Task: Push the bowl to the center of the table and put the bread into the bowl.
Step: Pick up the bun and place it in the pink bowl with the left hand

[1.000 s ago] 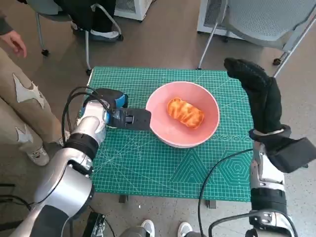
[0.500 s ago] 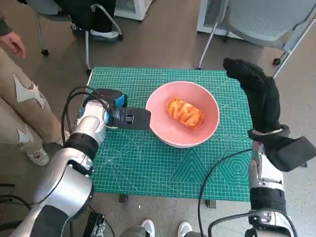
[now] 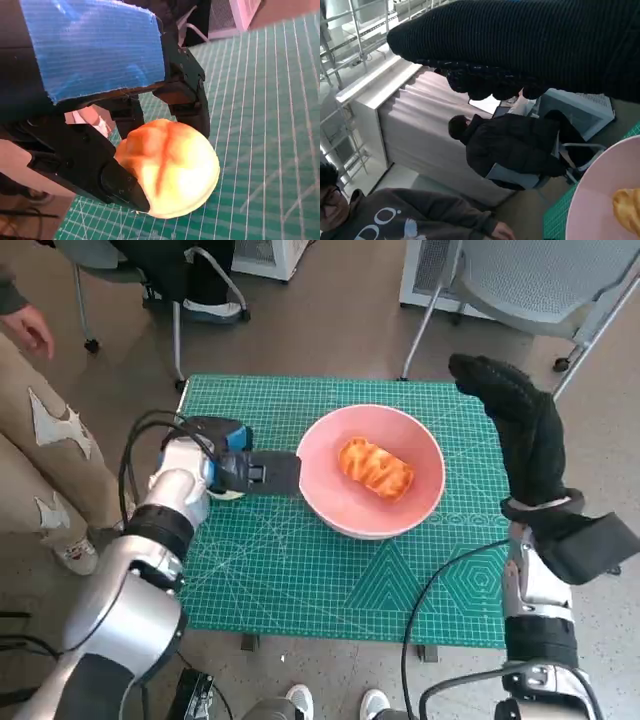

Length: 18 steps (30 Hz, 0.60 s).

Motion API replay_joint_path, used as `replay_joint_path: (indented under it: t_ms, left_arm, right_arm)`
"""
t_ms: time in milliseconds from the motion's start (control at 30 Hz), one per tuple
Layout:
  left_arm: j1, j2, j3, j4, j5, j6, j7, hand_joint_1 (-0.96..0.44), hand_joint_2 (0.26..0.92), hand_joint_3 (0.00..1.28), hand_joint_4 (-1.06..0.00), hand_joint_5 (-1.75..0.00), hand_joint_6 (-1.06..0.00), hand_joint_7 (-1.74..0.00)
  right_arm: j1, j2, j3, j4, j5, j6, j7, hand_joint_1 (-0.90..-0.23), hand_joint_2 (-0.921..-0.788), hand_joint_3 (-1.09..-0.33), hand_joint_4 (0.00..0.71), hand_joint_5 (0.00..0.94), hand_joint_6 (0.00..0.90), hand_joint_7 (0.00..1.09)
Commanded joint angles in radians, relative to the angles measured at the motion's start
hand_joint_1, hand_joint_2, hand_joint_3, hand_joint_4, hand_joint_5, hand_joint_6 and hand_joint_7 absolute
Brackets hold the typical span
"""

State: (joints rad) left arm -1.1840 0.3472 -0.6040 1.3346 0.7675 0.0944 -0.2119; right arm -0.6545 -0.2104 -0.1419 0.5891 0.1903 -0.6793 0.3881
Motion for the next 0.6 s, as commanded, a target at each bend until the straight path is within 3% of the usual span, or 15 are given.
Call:
replay_joint_path:
  t_ms: [33,300,600]
  left_arm:
    - [-0.066,0.036,0.037,-0.050,-0.031,-0.021,-0.009,0.00,0.887,0.06,-0.84,-0.95,-0.64,-1.20]
    - [-0.085,0.093,0.090,-0.164,-0.069,-0.043,-0.019,0.00,0.892,0.05,-0.82,-0.96,-0.64,-1.21]
    - [-0.029,0.188,0.163,-0.472,-0.090,-0.026,-0.058,0.00,0.892,0.05,-0.83,-1.02,-0.65,-1.14]
  right_arm:
    - [-0.008,0.008,0.008,0.028,-0.007,-0.003,0.003,-0.679,-0.921,-0.885,0.167,0.002,-0.001,0.49]
    - [-0.029,0.014,0.012,0.054,0.007,-0.009,0.024,-0.678,-0.921,-0.888,0.165,0.001,-0.001,0.48]
    - [-0.059,0.027,0.007,0.095,0.025,-0.019,0.053,-0.674,-0.921,-0.889,0.160,0.000,-0.001,0.47]
